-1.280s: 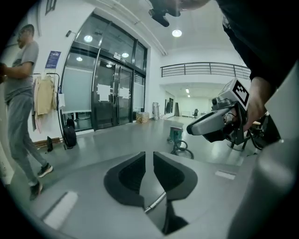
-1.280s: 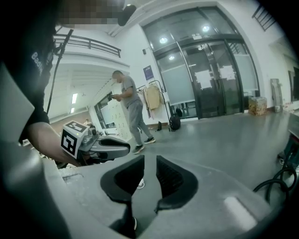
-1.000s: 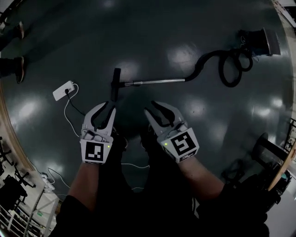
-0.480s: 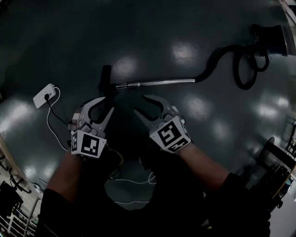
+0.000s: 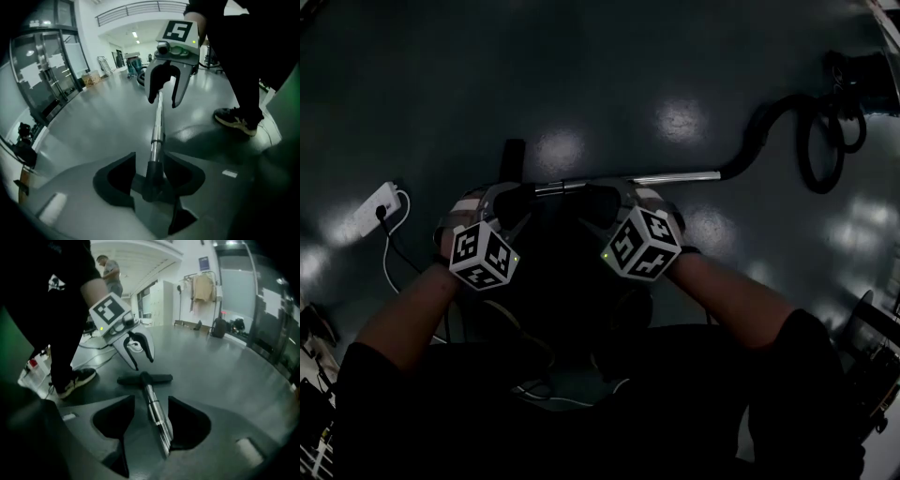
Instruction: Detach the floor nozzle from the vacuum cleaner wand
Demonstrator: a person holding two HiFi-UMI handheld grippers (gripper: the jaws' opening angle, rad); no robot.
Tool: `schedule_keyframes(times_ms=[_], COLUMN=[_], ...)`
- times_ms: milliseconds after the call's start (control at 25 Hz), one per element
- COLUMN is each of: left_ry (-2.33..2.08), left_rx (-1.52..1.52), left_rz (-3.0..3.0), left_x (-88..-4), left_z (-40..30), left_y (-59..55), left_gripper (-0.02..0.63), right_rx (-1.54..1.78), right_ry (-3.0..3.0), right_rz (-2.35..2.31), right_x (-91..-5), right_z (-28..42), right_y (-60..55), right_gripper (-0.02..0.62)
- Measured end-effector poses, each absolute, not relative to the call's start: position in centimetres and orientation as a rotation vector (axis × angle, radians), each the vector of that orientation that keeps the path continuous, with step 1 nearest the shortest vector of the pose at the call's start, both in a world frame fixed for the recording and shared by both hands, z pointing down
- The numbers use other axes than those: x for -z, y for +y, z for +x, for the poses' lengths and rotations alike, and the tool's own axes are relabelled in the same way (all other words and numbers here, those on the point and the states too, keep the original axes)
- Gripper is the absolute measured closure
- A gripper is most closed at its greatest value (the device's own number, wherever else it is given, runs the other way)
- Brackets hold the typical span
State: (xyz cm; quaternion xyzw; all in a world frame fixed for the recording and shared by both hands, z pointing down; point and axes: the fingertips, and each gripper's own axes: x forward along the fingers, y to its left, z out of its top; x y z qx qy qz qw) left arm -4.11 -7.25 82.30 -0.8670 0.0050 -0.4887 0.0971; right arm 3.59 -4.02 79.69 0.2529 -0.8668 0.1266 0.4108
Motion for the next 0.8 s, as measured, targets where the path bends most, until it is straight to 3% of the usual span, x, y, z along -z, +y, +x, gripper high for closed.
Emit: schedule_keyframes(times_ms=[440,800], left_ry=[-0.265,-0.288], left_rx=[1.632,1.700], left_rz=[-2.187,-2.028], left_x=[-92.2,-95.2], left_z=[-5.7,-6.2], left_y=[-6.6,-7.8], left_gripper=[0.368,0.402], right_rx=[0.067,0.132], right_ry=[-1.837,-1.814], right_rz=[0.364,0.375], right_x=[-93.4,-95.7], right_z=[3.6,3.2], right_y=[-4.4,-5.5], right_gripper=[0.374,0.368])
